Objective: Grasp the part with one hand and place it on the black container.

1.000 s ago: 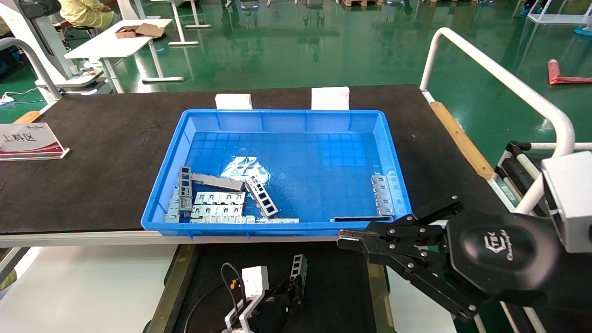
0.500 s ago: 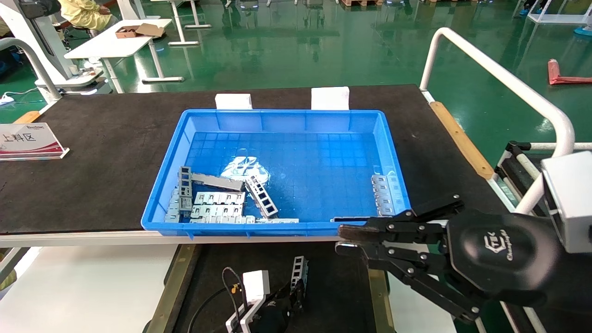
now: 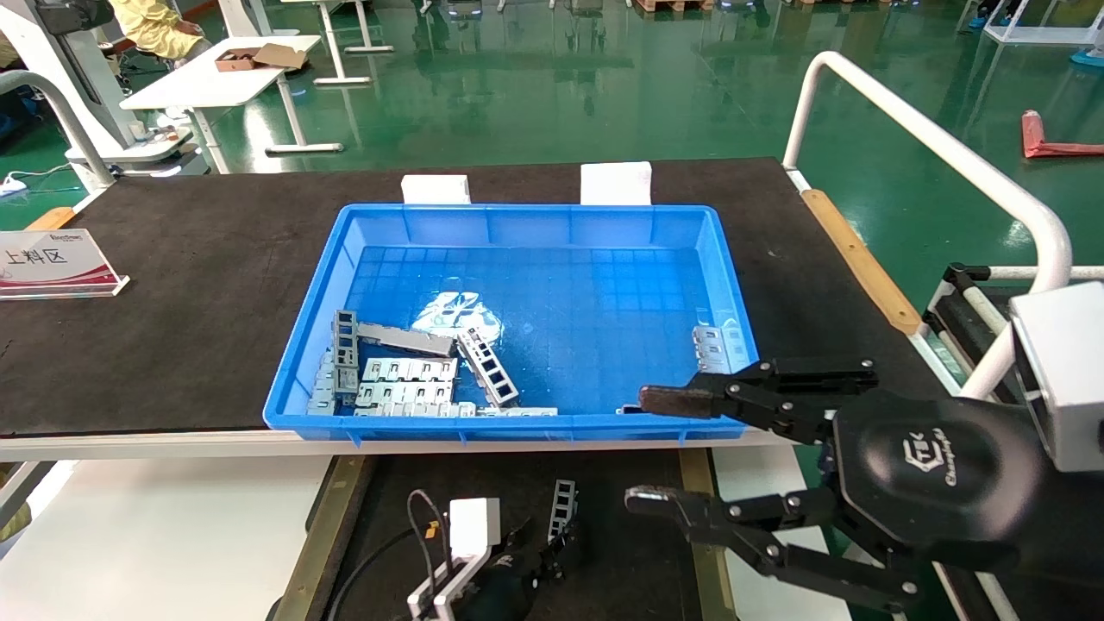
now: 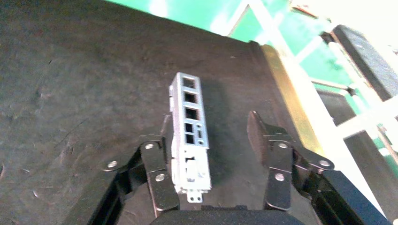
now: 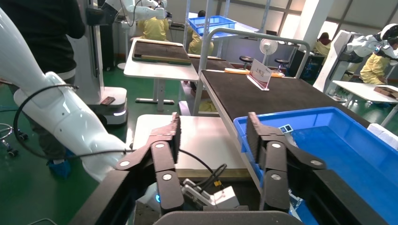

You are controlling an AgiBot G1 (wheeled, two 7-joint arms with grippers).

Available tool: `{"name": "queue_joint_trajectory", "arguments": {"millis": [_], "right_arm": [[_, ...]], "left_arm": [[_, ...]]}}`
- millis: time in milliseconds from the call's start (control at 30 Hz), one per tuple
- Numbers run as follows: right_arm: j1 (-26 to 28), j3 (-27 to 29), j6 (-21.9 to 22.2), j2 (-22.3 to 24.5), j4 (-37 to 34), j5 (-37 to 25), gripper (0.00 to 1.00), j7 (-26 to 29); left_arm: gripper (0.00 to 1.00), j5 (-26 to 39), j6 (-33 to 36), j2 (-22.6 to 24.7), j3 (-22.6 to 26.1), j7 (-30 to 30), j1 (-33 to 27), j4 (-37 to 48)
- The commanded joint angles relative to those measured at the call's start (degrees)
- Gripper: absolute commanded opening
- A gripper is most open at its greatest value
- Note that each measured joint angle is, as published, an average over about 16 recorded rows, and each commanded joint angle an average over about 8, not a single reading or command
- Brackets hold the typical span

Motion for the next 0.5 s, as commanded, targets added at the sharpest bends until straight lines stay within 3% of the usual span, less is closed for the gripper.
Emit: {"name": "queue_joint_trajectory", "arguments": {"millis": [33, 300, 500], "right_arm": [[0.0, 0.0, 0.0, 0.0, 0.0, 0.0, 1.0, 0.0], [0.0, 0.0, 0.0, 0.0, 0.0, 0.0, 1.0, 0.0], [0.0, 0.0, 0.0, 0.0, 0.0, 0.0, 1.0, 0.0]], "left_arm": [[1.0, 0.6, 1.3, -1.7, -0.1, 0.0, 0.5, -1.8], [1.0, 2.0, 10.0, -10.2, -2.1, 0.0, 2.1, -9.0], [1.0, 1.9, 20.0, -14.8, -6.4, 1.5, 2.4, -11.0]]}}
